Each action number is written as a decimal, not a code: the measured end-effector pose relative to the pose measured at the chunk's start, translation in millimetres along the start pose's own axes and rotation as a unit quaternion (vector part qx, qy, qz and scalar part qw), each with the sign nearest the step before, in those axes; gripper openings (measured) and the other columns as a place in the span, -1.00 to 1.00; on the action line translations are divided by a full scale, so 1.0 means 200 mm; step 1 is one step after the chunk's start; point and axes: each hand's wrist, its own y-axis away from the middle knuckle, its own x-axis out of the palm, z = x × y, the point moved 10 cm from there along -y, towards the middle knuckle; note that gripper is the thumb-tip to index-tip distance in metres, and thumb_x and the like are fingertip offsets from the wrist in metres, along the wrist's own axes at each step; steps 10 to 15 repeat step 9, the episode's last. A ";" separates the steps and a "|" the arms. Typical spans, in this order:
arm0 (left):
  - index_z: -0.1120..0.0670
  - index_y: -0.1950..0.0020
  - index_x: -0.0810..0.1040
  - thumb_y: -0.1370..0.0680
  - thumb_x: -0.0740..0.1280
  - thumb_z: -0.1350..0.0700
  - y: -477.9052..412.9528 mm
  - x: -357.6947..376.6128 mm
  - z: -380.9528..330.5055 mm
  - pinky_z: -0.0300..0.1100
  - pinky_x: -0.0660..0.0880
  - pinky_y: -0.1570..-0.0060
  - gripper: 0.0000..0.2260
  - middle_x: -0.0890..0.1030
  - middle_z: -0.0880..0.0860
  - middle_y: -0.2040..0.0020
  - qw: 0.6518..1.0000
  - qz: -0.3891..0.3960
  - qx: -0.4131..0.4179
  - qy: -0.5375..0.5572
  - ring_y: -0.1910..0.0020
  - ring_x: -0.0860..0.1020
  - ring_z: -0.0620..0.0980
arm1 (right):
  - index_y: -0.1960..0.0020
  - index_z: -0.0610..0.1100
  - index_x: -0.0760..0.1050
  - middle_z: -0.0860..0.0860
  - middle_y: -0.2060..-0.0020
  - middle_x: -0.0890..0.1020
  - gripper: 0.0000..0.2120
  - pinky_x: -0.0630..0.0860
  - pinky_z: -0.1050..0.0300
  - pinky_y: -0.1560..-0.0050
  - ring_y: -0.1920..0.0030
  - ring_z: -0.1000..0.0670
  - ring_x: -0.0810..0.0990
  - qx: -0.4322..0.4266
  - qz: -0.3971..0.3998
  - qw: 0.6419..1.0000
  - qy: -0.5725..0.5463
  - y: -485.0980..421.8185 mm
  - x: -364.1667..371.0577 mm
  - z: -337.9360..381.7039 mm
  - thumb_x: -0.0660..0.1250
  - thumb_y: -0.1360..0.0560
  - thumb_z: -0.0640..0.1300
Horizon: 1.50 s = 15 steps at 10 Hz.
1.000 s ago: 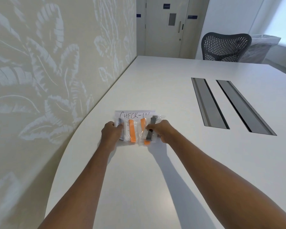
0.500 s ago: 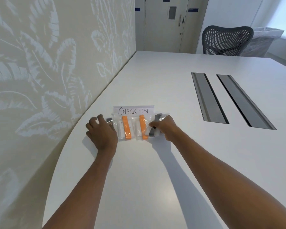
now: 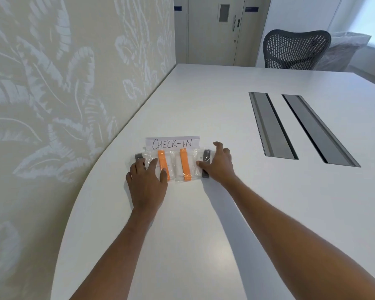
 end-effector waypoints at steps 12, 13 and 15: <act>-0.03 -0.68 0.19 -0.72 0.15 -0.03 0.10 0.02 -0.02 0.29 0.11 -0.57 -0.50 0.09 0.18 -0.71 0.997 0.058 0.050 -0.018 -0.69 0.07 0.20 | -0.71 -0.05 -0.01 -0.21 -0.69 0.05 -0.37 -0.12 -0.19 -0.68 -0.69 -0.25 -0.13 -0.206 -0.080 0.945 0.242 0.45 0.33 0.27 -0.02 -0.69 0.12; -0.03 -0.68 0.19 -0.72 0.15 -0.03 0.10 0.02 -0.02 0.29 0.11 -0.57 -0.50 0.09 0.18 -0.71 0.997 0.058 0.050 -0.018 -0.69 0.07 0.20 | -0.71 -0.05 -0.01 -0.21 -0.69 0.05 -0.37 -0.12 -0.19 -0.68 -0.69 -0.25 -0.13 -0.206 -0.080 0.945 0.242 0.45 0.33 0.27 -0.02 -0.69 0.12; -0.03 -0.68 0.19 -0.72 0.15 -0.03 0.10 0.02 -0.02 0.29 0.11 -0.57 -0.50 0.09 0.18 -0.71 0.997 0.058 0.050 -0.018 -0.69 0.07 0.20 | -0.71 -0.05 -0.01 -0.21 -0.69 0.05 -0.37 -0.12 -0.19 -0.68 -0.69 -0.25 -0.13 -0.206 -0.080 0.945 0.242 0.45 0.33 0.27 -0.02 -0.69 0.12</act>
